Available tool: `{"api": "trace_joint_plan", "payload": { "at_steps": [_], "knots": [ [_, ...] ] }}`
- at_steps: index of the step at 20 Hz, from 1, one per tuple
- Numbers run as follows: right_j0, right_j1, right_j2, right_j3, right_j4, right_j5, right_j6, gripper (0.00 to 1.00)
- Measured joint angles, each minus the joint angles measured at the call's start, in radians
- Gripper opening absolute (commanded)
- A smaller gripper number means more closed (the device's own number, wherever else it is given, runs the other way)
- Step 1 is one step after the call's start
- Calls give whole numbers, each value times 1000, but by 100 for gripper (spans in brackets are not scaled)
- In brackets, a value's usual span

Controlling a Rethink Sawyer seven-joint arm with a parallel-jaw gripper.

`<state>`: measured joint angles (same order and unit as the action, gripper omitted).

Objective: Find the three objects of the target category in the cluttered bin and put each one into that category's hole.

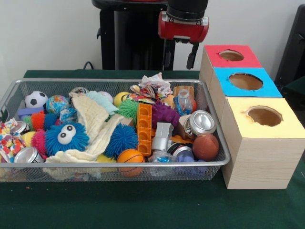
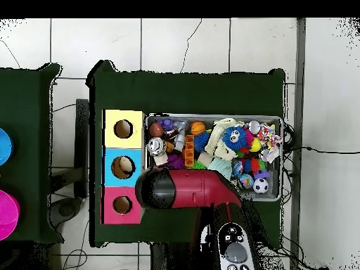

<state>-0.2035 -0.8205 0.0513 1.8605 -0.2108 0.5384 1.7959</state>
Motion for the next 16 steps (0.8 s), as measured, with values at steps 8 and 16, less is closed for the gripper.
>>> {"api": "trace_joint_plan", "payload": {
  "at_steps": [8,16],
  "knots": [
    [-5,33,4,0,-43,-48,0,100],
    [-8,60,19,0,-66,-91,0,100]
  ]
}}
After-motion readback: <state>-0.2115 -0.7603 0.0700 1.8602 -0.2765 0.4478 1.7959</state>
